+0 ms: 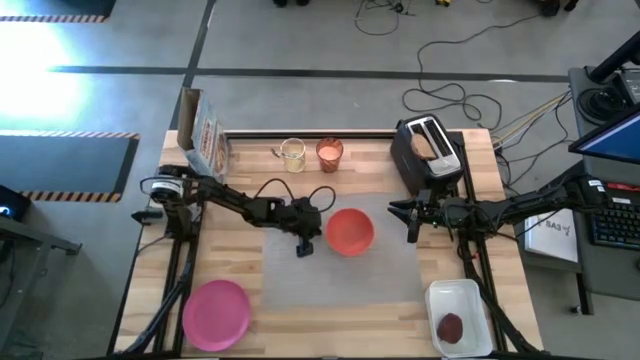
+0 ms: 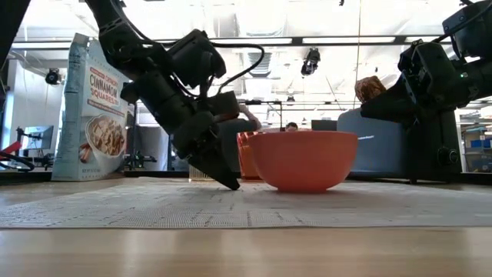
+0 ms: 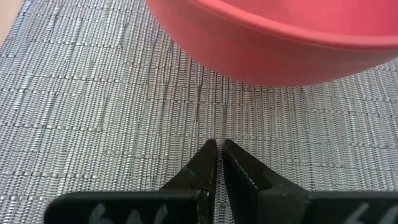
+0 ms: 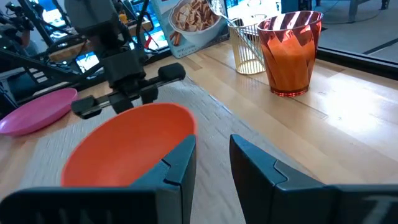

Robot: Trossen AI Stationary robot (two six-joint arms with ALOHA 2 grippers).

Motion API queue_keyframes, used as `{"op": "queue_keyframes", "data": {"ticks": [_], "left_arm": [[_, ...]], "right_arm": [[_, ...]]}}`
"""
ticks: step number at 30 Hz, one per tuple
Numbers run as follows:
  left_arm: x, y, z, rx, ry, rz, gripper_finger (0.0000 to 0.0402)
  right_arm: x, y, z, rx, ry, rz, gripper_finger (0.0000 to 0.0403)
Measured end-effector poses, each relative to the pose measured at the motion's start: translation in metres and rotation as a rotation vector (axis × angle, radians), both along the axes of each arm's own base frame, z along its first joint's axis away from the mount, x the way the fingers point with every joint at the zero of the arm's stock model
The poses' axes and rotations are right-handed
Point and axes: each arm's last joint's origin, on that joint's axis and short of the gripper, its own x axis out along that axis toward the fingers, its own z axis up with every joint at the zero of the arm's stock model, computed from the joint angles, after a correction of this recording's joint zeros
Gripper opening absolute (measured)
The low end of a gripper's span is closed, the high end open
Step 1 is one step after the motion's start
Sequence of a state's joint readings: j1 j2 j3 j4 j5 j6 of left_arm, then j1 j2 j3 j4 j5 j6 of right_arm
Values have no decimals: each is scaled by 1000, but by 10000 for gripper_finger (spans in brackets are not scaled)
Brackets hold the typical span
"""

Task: Arrange a breakfast setting
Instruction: Move the gray placemat to the center of the table

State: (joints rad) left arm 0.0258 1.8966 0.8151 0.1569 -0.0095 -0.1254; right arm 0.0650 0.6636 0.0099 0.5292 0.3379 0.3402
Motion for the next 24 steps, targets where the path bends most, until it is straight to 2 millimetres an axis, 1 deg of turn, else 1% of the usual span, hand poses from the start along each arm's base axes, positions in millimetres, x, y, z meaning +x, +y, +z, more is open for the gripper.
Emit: {"op": "queue_keyframes", "data": {"ticks": [8, 13, 16, 21, 24], "left_arm": [[-29, 10, 4, 2, 24, 47, 11], [-46, 16, 8, 27, 58, -7, 11], [-50, 20, 9, 23, 79, -70, 11], [-49, 29, 9, 15, 80, -186, 11], [-48, 35, 10, 20, 80, -213, 11]], "right_arm": [[0, 0, 0, 0, 1, 0, 86], [0, 0, 0, 0, 0, 0, 86], [0, 0, 0, 0, 0, 0, 86], [0, 0, 0, 0, 0, 0, 86], [0, 0, 0, 0, 0, 0, 86]]}}
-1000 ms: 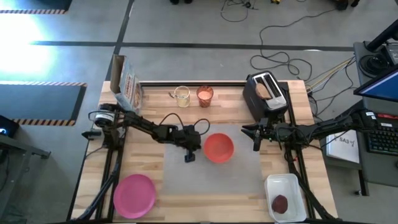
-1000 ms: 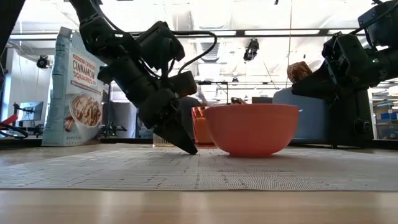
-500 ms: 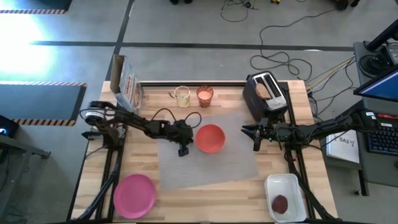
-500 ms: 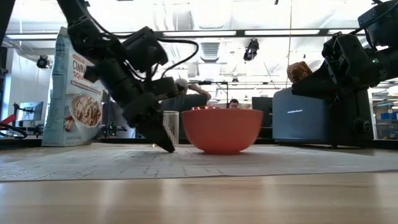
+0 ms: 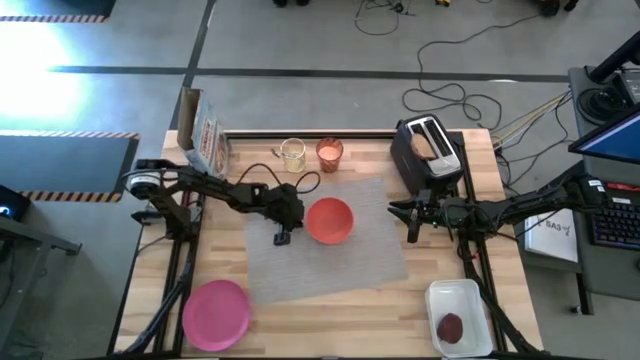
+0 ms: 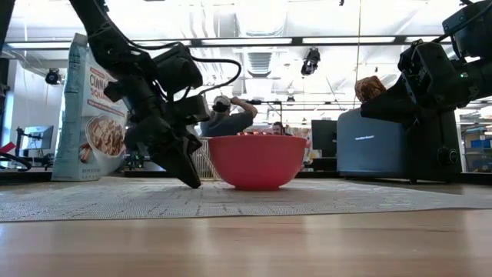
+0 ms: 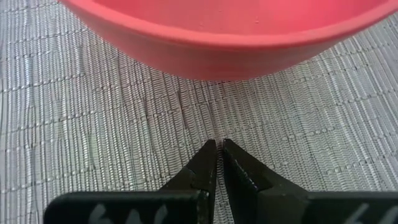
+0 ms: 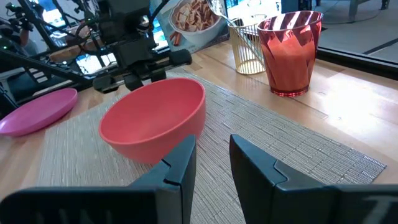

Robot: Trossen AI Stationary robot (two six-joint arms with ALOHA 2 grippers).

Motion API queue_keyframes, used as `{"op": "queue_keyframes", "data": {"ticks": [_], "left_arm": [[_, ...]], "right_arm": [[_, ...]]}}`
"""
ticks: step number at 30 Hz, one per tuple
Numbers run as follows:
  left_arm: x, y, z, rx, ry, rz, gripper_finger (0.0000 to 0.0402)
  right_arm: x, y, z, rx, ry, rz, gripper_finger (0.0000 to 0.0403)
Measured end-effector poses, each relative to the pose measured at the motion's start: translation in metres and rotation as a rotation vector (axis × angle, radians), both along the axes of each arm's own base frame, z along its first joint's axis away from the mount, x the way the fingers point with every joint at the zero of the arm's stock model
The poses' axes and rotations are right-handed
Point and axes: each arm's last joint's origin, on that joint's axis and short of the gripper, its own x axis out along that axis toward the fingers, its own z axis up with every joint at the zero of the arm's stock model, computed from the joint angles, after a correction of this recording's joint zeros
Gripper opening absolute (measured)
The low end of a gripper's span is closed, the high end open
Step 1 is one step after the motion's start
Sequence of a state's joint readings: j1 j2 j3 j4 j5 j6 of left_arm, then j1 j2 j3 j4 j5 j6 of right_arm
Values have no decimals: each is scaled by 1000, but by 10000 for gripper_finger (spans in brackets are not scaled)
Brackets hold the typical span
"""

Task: Arrange a breakfast setting
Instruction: Move the gray placemat to the center of the table

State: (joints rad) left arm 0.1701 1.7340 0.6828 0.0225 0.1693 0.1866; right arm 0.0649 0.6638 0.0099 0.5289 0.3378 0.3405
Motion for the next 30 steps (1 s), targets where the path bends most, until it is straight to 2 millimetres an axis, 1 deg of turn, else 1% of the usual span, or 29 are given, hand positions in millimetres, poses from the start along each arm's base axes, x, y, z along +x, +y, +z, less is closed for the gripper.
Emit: {"op": "queue_keyframes", "data": {"ticks": [5, 8, 10, 12, 17, 20, 23, 26, 30], "left_arm": [[3, 8, 4, 2, 17, -10, 11], [7, 9, 10, -14, 37, 16, 11], [9, 5, 16, -29, 52, 18, 11], [6, -2, 21, -18, 70, 6, 11], [-6, -21, 38, -12, 111, 3, 11], [-11, -30, 50, 39, 82, -2, 11], [-15, -33, 56, 71, 61, 6, 11], [-18, -33, 56, 46, 92, 36, 11], [-31, -40, 51, -32, 234, 54, 11]], "right_arm": [[0, 0, 0, 0, 0, 0, 86], [0, 0, 0, 0, 0, 0, 86], [0, 0, 0, 0, 0, 0, 86], [0, 0, 0, 0, 0, 0, 86], [0, 0, 0, 0, 0, 0, 86], [0, 0, 0, 0, 0, 0, 86], [0, 0, 0, 0, -1, 0, 86], [0, 0, 0, 0, 0, 0, 86], [0, 0, 0, 0, 0, 0, 86]]}}
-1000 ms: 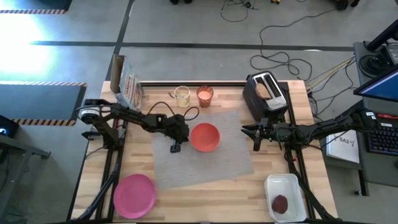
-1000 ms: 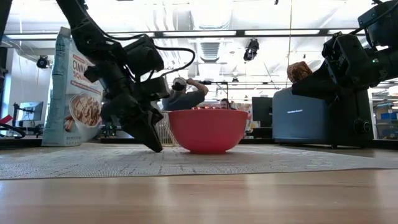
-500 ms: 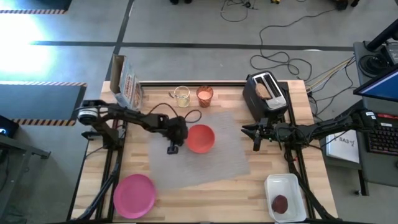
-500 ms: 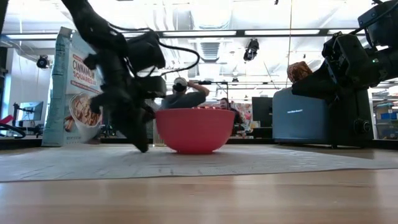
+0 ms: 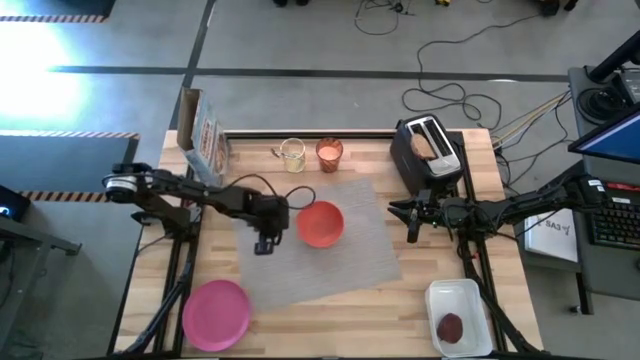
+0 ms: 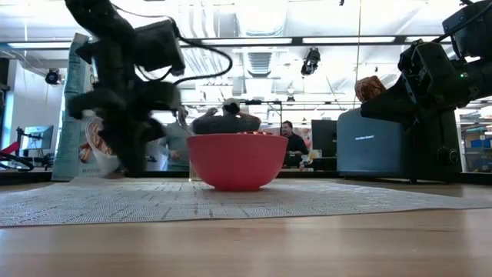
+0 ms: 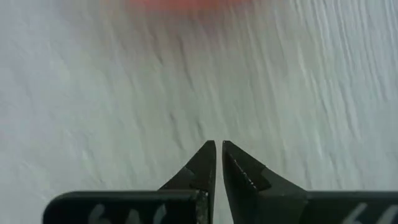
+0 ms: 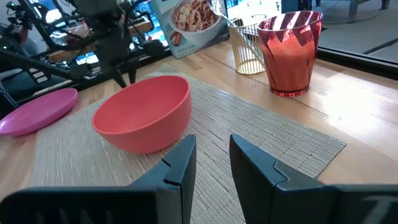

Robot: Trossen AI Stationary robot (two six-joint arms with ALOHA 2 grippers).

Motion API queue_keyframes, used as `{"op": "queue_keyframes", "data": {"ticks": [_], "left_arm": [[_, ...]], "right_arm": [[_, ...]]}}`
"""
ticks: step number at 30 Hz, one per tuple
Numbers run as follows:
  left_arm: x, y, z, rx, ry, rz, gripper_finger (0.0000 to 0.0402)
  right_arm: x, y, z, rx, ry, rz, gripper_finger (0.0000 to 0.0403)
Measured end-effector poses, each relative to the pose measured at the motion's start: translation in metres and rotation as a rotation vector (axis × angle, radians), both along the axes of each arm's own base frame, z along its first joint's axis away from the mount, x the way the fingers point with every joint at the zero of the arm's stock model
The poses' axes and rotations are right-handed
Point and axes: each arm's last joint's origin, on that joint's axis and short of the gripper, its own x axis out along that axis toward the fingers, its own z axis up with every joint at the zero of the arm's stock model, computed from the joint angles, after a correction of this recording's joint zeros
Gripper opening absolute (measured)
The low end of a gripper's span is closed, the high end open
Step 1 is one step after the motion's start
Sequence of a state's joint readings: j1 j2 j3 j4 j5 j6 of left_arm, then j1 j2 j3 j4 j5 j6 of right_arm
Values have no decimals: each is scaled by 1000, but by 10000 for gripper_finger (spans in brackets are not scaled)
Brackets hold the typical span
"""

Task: Arrange a breakfast setting
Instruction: Move the gray placemat to the center of the table

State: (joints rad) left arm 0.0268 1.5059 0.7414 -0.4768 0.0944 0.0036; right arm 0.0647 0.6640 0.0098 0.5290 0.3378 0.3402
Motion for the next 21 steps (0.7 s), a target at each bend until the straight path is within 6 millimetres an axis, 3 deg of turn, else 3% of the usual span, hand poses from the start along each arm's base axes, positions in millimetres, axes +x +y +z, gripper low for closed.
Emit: {"op": "queue_keyframes", "data": {"ticks": [12, 21], "left_arm": [[-25, -19, 9, -26, 175, 127, 11], [-35, -19, -14, -26, 237, 168, 11]], "right_arm": [[0, 0, 0, 0, 0, 0, 86], [0, 0, 0, 0, 0, 0, 86]]}}
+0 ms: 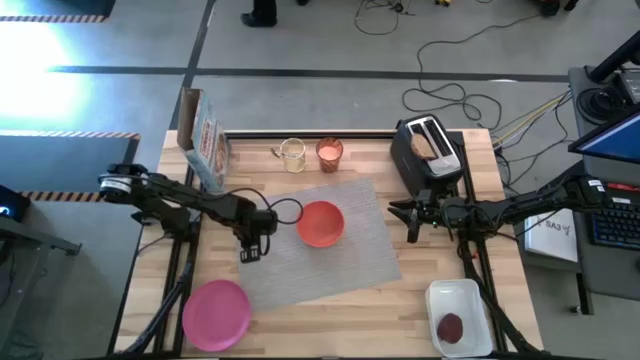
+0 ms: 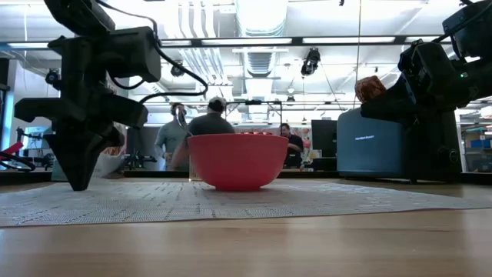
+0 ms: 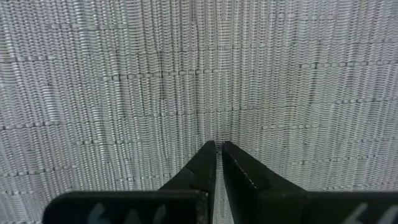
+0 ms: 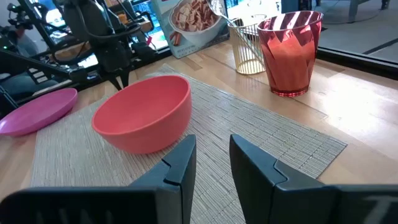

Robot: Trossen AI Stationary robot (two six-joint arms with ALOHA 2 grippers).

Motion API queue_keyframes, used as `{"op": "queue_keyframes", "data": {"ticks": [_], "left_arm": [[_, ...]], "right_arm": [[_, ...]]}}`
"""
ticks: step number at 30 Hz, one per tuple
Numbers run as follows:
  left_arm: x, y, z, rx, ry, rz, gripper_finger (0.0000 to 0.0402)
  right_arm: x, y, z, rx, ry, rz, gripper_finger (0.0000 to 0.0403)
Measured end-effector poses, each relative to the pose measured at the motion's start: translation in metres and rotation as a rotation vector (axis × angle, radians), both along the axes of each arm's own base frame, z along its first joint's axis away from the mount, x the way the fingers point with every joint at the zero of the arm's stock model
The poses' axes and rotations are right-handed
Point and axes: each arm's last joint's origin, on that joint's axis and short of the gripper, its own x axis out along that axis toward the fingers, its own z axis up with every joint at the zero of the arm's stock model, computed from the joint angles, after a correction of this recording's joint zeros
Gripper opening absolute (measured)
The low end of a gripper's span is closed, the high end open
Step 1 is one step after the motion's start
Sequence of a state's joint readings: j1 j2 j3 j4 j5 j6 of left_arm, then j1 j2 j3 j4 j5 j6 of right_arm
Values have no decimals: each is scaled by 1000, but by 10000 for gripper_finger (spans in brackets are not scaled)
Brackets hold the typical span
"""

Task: Arrange a breakfast setting
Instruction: Move the gray placemat to the center of the table

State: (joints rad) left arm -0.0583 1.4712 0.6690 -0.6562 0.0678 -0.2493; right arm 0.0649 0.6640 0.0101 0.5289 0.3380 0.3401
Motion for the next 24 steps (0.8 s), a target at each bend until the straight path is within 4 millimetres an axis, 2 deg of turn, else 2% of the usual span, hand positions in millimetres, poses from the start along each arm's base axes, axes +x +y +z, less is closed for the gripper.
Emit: {"op": "queue_keyframes", "data": {"ticks": [10, 24], "left_arm": [[4, 8, -4, 130, -19, -42, 11], [15, 42, -2, 184, -146, -64, 11]], "right_arm": [[0, 0, 0, 0, 0, 0, 86], [0, 0, 0, 0, 0, 0, 86]]}}
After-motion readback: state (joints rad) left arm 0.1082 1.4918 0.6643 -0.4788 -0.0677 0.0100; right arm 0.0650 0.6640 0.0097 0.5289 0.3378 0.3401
